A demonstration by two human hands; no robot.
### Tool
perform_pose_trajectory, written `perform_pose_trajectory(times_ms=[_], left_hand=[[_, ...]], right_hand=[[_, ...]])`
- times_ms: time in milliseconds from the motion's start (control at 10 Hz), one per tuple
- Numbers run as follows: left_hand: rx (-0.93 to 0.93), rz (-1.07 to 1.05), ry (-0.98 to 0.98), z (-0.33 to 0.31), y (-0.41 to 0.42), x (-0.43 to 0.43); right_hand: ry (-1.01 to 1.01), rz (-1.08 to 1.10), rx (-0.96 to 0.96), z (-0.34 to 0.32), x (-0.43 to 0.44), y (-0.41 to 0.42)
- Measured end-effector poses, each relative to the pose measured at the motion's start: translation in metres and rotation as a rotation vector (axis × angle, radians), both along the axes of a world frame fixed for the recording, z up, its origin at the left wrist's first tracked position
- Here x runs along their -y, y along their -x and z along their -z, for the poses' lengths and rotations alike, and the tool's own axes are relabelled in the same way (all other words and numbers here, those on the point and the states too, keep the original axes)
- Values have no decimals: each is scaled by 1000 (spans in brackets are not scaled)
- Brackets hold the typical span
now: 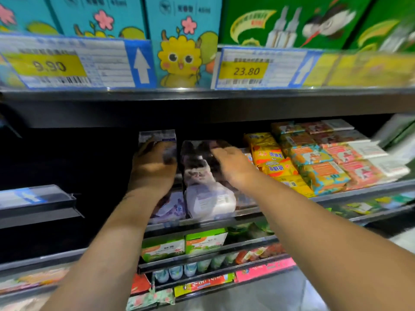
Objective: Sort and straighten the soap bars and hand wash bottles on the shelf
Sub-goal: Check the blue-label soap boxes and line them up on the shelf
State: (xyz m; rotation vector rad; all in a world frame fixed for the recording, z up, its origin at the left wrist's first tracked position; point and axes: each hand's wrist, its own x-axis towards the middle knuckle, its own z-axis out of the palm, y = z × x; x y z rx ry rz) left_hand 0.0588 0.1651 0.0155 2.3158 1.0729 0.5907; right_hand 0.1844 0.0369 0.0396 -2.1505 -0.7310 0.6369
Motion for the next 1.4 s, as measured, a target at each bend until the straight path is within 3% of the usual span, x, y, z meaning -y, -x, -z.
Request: perform_pose_trajectory(times_ms=[100, 200, 300, 500, 600, 700, 800, 1100, 1300, 1400], left_hand=[[-90, 162, -10, -18, -23, 38], [-168, 265, 21, -16, -41, 66], [-401, 295, -70, -2, -46, 76], [-512, 288, -99, -5, -44, 79], [-525, 271, -74, -3, -46, 81], [-498, 262, -31, 0, -49, 81], [-427, 236, 0, 5, -50, 82], [-333, 247, -106, 12, -44, 80], [-342, 252, -183, 16, -46, 79], [-309, 233, -204, 18, -48, 79]], right_hand=[[204, -71, 308, -6, 29, -48], [308, -153, 444, -10, 44, -73], [448, -276, 442, -12, 46, -83], [641, -387, 469, 0, 23, -107], [676, -435, 338, -8, 9, -104], [716, -463, 339, -5, 2, -110], [719, -439, 461, -6, -2, -109], [632, -418, 567, -14, 6, -98], [435, -341, 675, -12, 28, -96], [220, -270, 652, -8, 44, -100]])
